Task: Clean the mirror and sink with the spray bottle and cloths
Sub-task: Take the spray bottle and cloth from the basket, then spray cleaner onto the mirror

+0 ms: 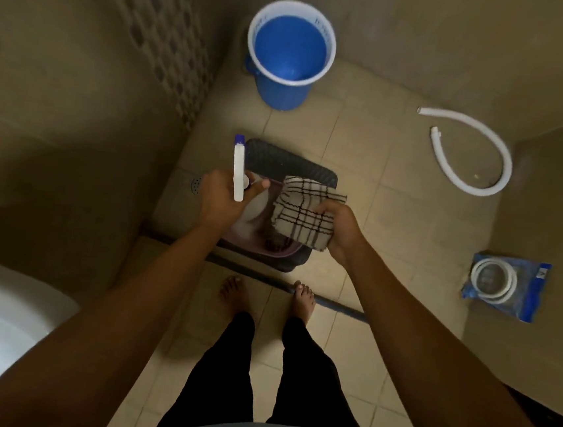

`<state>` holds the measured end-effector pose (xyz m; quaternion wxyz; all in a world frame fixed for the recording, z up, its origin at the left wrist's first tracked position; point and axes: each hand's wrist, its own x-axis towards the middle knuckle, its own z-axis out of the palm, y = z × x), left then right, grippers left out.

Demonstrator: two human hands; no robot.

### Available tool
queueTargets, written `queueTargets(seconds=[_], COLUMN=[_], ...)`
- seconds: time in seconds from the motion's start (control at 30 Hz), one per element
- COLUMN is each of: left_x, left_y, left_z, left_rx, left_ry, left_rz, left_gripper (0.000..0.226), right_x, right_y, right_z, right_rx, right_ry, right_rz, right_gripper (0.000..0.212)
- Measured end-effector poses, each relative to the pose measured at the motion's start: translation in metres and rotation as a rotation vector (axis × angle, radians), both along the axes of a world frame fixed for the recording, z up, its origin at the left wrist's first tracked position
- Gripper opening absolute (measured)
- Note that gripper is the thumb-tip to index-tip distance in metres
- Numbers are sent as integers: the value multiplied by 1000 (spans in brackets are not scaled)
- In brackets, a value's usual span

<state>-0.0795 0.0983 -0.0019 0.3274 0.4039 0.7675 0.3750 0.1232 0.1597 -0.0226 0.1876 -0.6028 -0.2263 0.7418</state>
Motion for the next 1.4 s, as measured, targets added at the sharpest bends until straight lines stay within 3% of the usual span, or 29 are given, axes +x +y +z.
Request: queueTargets(seconds=[0.13, 0.23, 0.33, 0.47, 0.53, 0.63, 0.97, 1.17, 1.3, 1.4], left_x=[5, 11, 19, 29, 35, 45, 45, 31, 22, 19], left_y=[3, 5, 5, 2, 1, -1, -56, -129, -187, -239], left_z=[33, 52, 66, 83, 96, 116, 188, 222, 243, 259], left_rx=[99, 114, 150, 185, 205, 280, 488, 553, 565, 589], left_ry=[66, 107, 16, -121, -178, -254, -197, -105, -20, 34], left_rz=[-38, -1, 43, 89, 106, 179, 512, 717, 874, 977], left_gripper=[45, 44, 29, 26, 16, 25, 36, 34, 36, 35], right_x=[12, 17, 18, 21, 20, 18, -38, -99, -133, -154], right_y=[1, 2, 6, 16, 21, 33, 29, -24, -79, -130], right_z=[32, 53, 71, 89, 101, 120, 177, 208, 234, 252], right_rx=[-24, 9, 10, 24, 50, 78, 99, 40, 22, 11], right_ry=[121, 262, 382, 518, 529, 541, 732, 750, 783, 808], right_rz=[-143, -191, -258, -277, -232, -131, 145, 380, 542, 661], right_gripper=[35, 48, 61, 49, 55, 50, 35, 45, 42, 29])
